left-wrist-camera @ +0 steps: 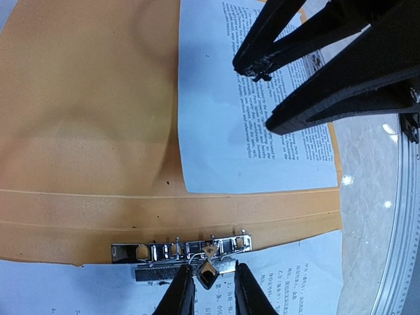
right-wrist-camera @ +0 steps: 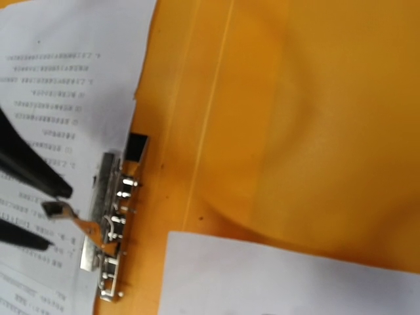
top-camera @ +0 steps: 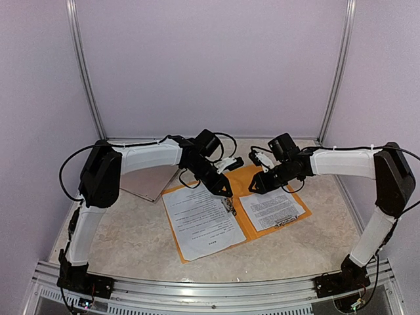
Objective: Put the files into the folder
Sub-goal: Clamp the file in the folder with some files.
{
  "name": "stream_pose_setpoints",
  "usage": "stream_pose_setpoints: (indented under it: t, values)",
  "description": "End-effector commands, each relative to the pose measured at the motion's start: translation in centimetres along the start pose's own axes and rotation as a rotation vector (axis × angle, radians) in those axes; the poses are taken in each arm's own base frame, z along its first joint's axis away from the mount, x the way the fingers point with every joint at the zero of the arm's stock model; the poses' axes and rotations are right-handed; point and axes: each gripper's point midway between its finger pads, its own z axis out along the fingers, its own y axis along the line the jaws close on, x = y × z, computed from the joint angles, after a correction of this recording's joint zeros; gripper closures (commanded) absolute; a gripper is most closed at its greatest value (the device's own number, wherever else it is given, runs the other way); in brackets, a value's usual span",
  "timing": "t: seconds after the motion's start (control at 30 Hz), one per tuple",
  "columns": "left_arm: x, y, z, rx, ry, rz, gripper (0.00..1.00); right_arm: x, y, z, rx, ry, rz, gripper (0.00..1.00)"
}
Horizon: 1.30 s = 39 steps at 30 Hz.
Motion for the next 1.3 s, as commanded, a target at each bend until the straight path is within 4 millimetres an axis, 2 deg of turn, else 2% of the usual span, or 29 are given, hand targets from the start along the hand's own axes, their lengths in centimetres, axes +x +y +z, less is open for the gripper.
stream_pose_setpoints:
  t: [0.0,0.6,1.27]
  values:
    - [0.0,0.6,0.7,-0.013,0.008,0.024,0.80,-0.1,-0.2,0.2,-0.007,0.014,-0.001,0.69]
    - [-1.0,0.4,0.5,-0.004,-0.019,0.029,0.81,0.7,-0.1,0.6,-0.021,0.034,0.005,0.70]
    - [-0.5,0.6,1.1,0.006,-0.010,0.017,0.99,1.2,-0.1,0.7,-0.028,0.044,0.013,0.71]
